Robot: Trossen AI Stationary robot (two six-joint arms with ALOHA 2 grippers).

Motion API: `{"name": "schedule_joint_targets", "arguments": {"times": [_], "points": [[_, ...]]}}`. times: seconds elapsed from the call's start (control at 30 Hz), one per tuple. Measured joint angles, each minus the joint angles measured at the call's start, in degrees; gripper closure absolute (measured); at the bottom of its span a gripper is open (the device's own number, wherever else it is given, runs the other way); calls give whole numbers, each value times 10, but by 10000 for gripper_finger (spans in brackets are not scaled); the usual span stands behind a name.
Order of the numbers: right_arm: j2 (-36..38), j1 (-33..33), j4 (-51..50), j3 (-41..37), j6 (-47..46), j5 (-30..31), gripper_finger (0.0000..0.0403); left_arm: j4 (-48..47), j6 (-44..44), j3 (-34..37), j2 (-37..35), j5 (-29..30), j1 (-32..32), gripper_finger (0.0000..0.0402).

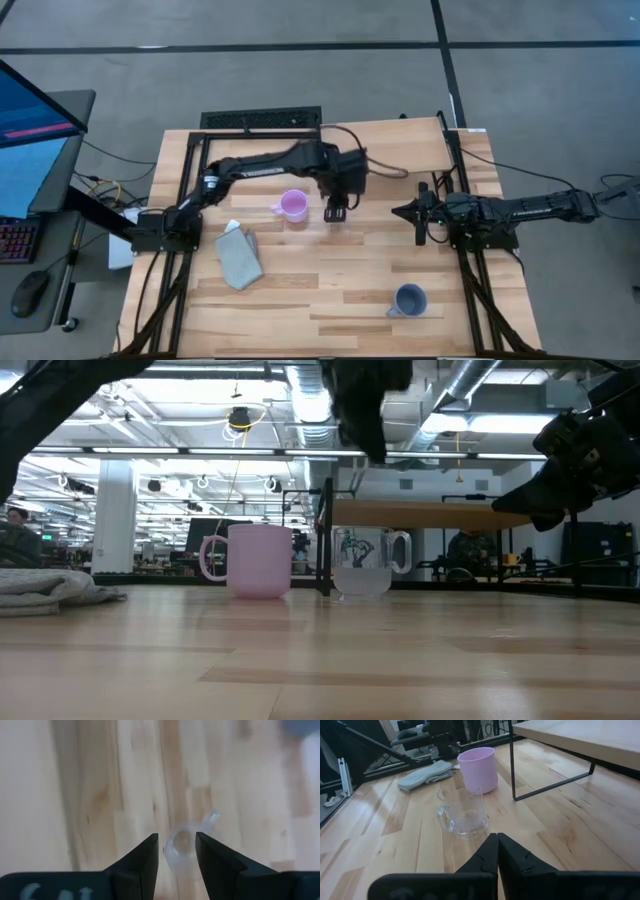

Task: Stack small to large cups/mugs on shelf
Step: Put the transparent mug on the shelf

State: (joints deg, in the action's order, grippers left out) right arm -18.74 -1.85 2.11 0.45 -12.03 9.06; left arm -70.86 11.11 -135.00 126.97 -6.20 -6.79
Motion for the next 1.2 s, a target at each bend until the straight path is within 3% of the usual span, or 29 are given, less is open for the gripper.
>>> {"name": "schedule_joint_targets", "arguments": {"times": [0.33,0.7,1.0,1.2], "points": [[0,0,5,0,0,0,374,60,7,0,-118,-52,-23,281],[0,0,5,0,0,0,374,56,32,0,-180,-203,-35,281],[0,0,5,0,0,0,375,58,43,0,-182,-194,-33,281],[0,0,5,0,0,0,376,45,38,2,-192,-157,-51,281]]}}
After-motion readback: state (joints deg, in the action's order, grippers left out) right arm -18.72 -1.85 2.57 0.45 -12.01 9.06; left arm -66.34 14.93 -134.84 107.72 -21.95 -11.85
